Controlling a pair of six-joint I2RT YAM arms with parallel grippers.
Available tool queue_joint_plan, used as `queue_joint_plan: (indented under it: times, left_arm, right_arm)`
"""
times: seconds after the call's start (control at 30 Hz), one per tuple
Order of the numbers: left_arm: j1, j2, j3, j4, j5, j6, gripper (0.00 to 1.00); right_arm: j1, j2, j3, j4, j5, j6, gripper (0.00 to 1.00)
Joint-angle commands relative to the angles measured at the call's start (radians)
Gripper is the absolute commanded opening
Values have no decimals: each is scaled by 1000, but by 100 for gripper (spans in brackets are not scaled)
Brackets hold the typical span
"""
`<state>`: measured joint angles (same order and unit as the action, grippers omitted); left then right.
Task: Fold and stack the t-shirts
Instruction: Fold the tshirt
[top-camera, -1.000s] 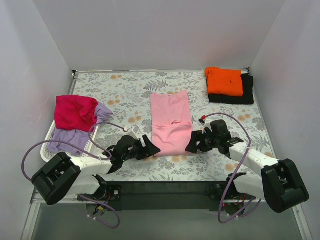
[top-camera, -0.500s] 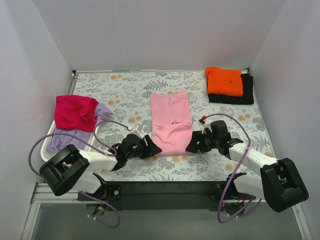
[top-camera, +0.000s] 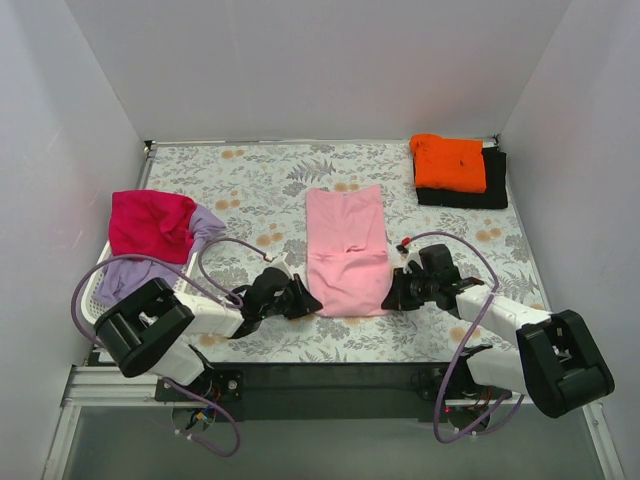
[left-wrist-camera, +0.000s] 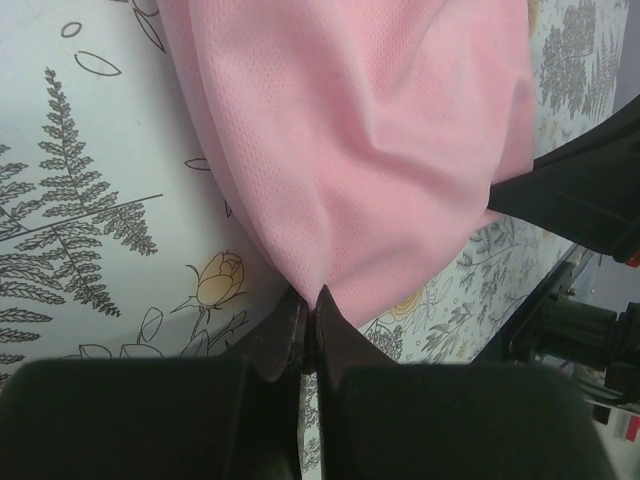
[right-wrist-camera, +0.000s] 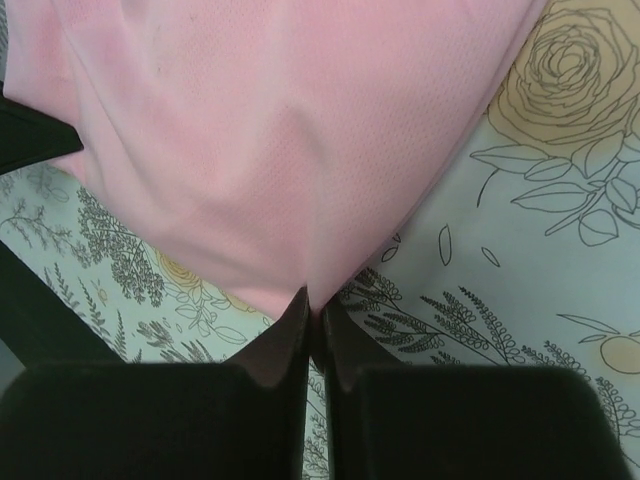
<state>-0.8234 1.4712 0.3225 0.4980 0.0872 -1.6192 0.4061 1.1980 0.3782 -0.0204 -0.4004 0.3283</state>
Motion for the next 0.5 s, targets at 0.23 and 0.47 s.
queue_joint_plan:
  times: [0.23, 0.47]
  left_arm:
    - [-28, -155, 12, -337, 161, 156, 0]
    - [-37, -264, 73, -556, 285, 209, 0]
  right_arm:
    - [48, -133, 111, -377, -45, -71, 1]
    - [125, -144, 220, -627, -38, -81, 1]
